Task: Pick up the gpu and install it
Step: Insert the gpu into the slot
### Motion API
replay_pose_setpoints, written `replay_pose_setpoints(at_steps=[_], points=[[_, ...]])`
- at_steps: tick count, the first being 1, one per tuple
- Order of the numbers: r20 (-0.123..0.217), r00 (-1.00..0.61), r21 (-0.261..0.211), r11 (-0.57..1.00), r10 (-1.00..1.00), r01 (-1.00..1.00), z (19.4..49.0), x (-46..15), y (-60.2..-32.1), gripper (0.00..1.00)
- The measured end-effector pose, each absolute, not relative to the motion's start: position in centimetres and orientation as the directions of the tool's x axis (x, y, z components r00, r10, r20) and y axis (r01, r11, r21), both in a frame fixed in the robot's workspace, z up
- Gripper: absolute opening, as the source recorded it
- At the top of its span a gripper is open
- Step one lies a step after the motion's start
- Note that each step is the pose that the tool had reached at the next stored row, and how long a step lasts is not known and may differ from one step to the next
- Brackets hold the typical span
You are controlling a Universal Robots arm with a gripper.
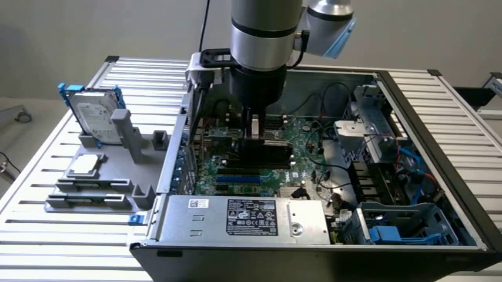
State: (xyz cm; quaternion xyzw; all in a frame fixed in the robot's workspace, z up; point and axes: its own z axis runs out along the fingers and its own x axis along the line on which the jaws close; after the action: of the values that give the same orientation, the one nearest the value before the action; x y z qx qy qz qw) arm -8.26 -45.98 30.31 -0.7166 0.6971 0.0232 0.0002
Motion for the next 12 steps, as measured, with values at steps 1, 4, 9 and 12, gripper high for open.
replay_pose_setpoints(at_steps=[1,4,9,12], points=[[-0.034,0.027,0.032,-0.028,-0.999,-0.999,30.2,-8.4,-46.1,0.26],[-0.034,0.029,0.032,-0.03,-0.999,-0.999,29.9,-8.7,-46.5,0.26],[-0.034,0.031,0.032,-0.032,-0.999,-0.999,29.4,-9.3,-47.0,0.26],[-0.034,0.032,0.031,-0.033,-0.999,-0.999,28.8,-10.0,-47.0,0.26]])
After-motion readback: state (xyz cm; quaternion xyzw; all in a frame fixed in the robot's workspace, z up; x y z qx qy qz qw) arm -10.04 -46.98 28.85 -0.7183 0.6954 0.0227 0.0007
